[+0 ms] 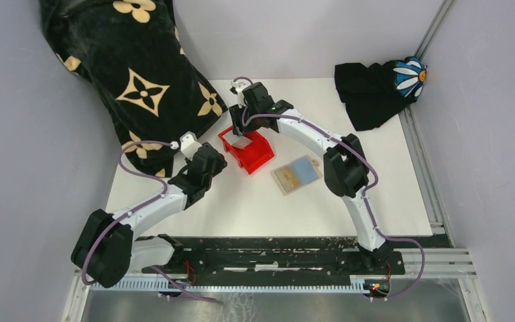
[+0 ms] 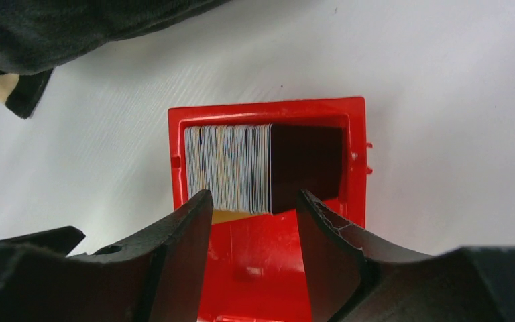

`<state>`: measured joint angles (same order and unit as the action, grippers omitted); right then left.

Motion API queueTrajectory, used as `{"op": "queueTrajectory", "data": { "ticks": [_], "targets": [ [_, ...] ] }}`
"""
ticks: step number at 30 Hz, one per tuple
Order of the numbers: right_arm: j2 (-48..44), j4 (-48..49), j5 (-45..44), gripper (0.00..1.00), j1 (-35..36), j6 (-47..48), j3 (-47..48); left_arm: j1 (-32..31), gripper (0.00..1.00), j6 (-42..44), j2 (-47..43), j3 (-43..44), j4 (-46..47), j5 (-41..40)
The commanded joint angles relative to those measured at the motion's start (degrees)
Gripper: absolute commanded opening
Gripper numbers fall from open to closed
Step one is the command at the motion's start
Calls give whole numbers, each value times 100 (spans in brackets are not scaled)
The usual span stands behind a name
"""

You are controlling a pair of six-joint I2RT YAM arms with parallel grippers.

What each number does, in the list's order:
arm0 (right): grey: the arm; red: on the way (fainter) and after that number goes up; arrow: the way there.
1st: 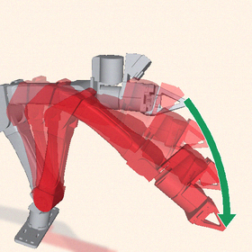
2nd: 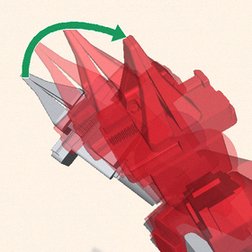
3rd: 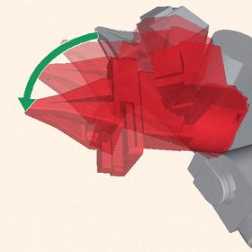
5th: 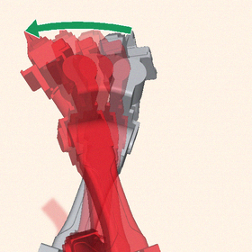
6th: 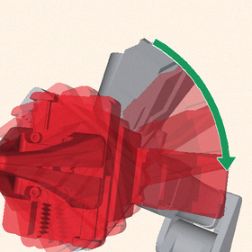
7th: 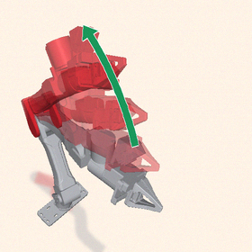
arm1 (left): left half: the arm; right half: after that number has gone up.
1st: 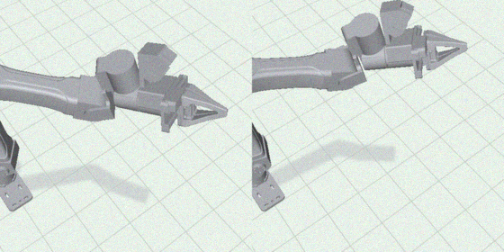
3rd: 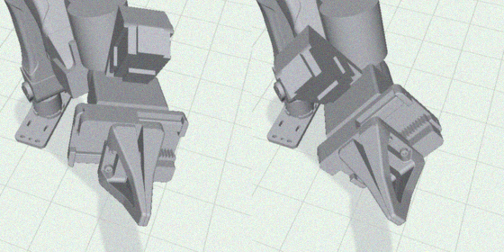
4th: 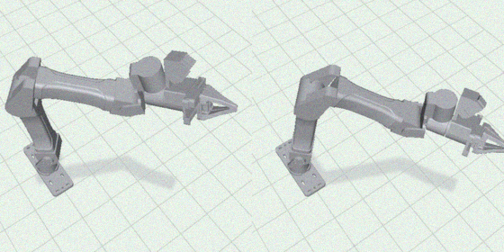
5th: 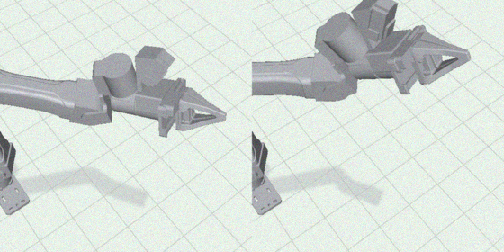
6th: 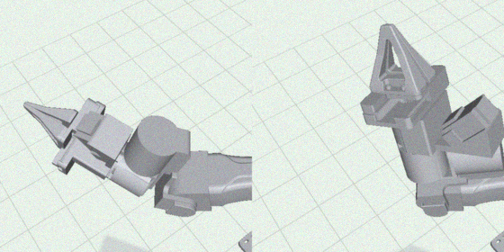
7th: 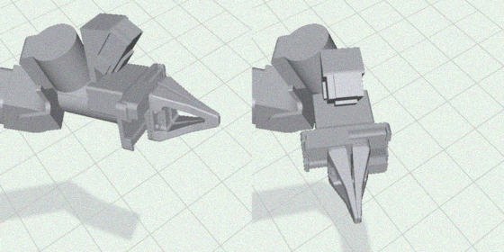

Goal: Put the credit cards into the card holder
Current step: Pick up the credit card from the storage box.

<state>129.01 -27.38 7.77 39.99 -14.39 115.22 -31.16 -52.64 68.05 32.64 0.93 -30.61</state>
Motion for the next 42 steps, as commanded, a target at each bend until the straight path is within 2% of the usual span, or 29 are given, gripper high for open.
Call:
{"op": "queueTrajectory", "data": {
  "ticks": [1, 12, 17, 27, 42],
  "targets": [
    [366, -303, 98, 56, -14, 160, 767, 125, 53, -474, 246, -74, 704, 252],
    [1206, -928, 24, 56, -29, 213, 1852, 301, 53, -510, 636, -128, 1067, 397],
    [1232, -865, 247, 53, -127, -48, 1672, 338, 52, -521, 858, -128, 1240, 547],
    [996, -361, 993, 33, -296, -807, 1155, 357, 51, -515, 1316, 82, 1427, 753],
    [357, -149, 969, 28, -223, -912, 857, 371, 49, -449, 1833, 472, 1452, 865]
  ]
}}
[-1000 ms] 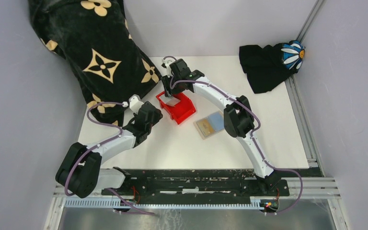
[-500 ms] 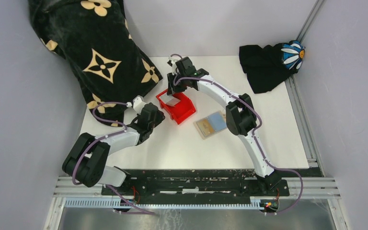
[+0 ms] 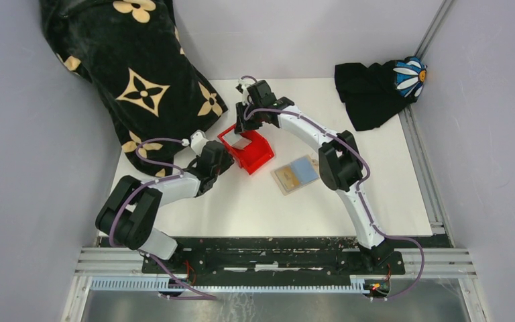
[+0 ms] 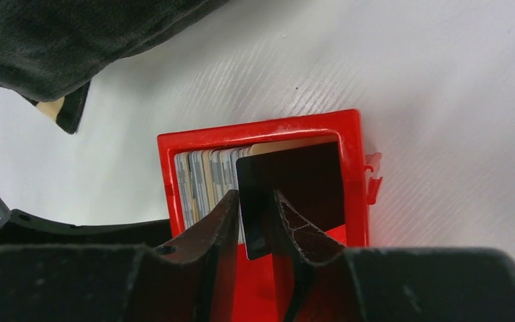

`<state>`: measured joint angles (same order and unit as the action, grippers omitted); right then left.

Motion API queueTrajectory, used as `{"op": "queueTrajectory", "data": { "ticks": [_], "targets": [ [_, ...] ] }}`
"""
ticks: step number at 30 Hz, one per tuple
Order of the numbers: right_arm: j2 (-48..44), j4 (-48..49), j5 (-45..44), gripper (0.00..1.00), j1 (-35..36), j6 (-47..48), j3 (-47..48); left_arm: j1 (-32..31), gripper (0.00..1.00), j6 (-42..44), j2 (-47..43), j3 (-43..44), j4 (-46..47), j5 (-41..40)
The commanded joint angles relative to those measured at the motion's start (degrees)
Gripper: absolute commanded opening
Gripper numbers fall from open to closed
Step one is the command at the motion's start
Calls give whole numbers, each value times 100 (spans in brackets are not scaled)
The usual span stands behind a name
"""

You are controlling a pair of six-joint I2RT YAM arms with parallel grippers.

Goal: Put the credit cards into the card holder
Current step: Pick up the credit card from the storage box.

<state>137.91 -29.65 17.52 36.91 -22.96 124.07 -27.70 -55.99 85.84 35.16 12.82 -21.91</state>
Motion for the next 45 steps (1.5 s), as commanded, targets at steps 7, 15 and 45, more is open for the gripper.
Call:
{"op": "queueTrajectory", "data": {
  "ticks": [7, 15, 45],
  "targets": [
    [-748, 176, -96, 26, 104, -39, -245, 39, 49, -93, 91, 237, 265, -15],
    [-1136, 158, -827, 9, 174, 352, -662, 31, 49, 5, -56, 254, 163, -56],
    [-5917, 979, -1061, 1, 451, 331, -5586, -116, 49, 1778, -1551, -384, 1631, 2837]
  ]
}}
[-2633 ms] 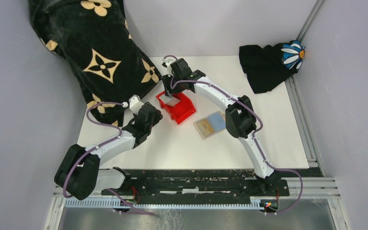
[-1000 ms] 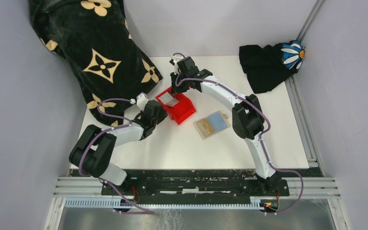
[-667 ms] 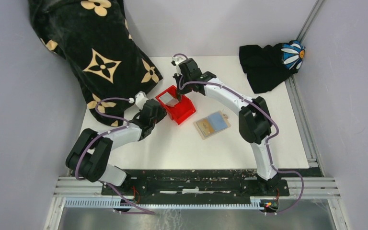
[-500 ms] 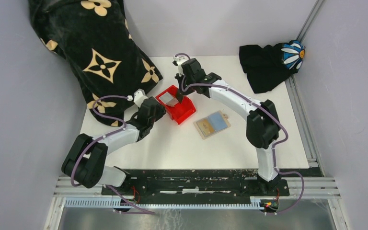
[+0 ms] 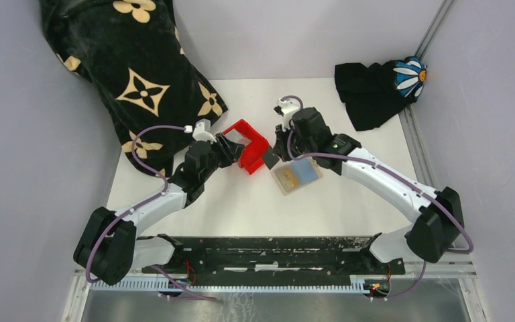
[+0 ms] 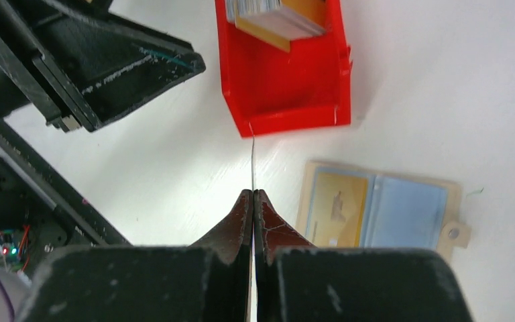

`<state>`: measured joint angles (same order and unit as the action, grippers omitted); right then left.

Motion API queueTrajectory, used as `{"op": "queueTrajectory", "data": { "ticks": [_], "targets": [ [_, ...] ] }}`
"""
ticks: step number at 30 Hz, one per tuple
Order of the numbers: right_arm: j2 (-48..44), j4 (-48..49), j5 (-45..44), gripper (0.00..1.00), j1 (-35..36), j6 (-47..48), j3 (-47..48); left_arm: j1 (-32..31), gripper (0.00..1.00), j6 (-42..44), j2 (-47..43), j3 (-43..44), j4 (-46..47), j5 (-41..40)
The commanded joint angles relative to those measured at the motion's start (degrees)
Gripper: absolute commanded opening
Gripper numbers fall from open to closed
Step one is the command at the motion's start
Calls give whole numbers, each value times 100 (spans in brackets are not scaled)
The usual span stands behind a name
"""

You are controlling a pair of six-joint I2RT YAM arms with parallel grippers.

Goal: Put the credit cards into the card holder
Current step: Pick up the credit card from the storage box, then insert the credit card into the card holder.

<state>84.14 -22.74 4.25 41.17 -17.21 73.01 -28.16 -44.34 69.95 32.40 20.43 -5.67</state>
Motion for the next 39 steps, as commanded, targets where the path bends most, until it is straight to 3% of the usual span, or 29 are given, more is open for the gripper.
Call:
{"op": "queueTrajectory", "data": {
  "ticks": [1, 10, 17, 39],
  "targets": [
    [-657, 243, 315, 1, 19, -262, -588, -85, 49, 671, 72, -166, 1046, 1443],
    [-1369, 108, 920, 1, -11, -491, -1366, -230, 47, 746, 404, -777, 2976, 3362],
    [-1477, 40, 1537, 1, -138, -771, -1569, -315, 47, 564, 925, -1044, 4295, 4177],
    [-1247, 175, 2449, 1, -575, -1120, -1674, -375, 50, 261, 1838, -1145, 5544, 5434]
  ]
}}
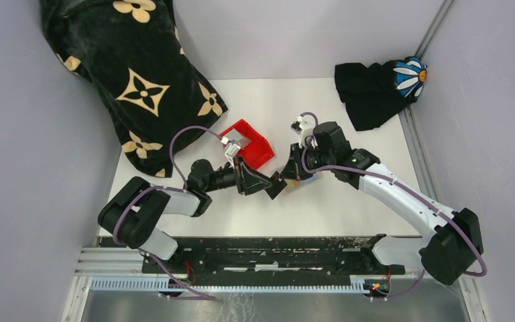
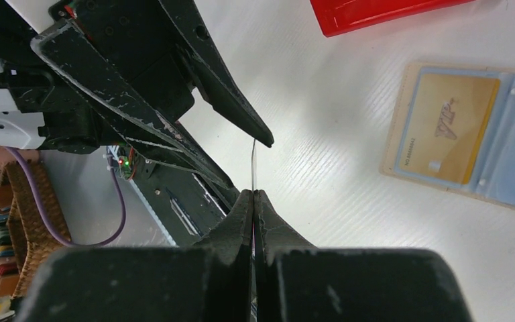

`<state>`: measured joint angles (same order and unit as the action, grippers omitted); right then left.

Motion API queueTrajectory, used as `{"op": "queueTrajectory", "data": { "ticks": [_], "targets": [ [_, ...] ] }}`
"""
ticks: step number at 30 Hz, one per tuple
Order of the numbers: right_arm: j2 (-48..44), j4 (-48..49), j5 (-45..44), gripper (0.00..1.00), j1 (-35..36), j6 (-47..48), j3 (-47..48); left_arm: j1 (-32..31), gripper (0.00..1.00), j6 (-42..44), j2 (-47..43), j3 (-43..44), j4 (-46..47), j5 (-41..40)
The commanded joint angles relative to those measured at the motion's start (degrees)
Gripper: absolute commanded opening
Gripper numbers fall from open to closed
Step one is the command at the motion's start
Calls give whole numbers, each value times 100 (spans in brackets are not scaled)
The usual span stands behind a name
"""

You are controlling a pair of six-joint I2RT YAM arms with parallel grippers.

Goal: Put the credit cards into the card holder
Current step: Insert the credit card into the card holder.

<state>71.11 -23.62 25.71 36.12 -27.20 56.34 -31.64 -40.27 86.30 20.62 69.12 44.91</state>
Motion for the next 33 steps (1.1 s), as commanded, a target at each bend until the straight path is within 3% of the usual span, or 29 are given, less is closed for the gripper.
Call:
{"op": "queueTrajectory", "data": {
  "ticks": [1, 8, 17, 19, 21, 25, 33],
  "targets": [
    [94, 302, 359, 1, -89, -145, -15, -27, 50, -215, 284, 55, 766, 436],
    [331, 467, 666, 1, -202, -259, -39, -41, 47, -580, 740, 156, 1391, 736],
    [405, 516, 878, 1, -496, -345, -50, -35, 4, -1227, 1284, 219, 2405, 1041],
    [468, 492, 969, 2, -561, -356, -8, -36, 3, -1251, 1326, 212, 2464, 1019],
    [476, 483, 1005, 12, -645, -328, 27, -35, 3, -1269, 1339, 187, 2483, 940],
    [248, 376, 365, 35, -712, -168, 27, -36, 3, -1199, 1384, 34, 2322, 305],
    [156, 111, -2000, 40, -734, 10, 34, -716, 3, -1358, 1414, 84, 1017, -2444]
  ]
}}
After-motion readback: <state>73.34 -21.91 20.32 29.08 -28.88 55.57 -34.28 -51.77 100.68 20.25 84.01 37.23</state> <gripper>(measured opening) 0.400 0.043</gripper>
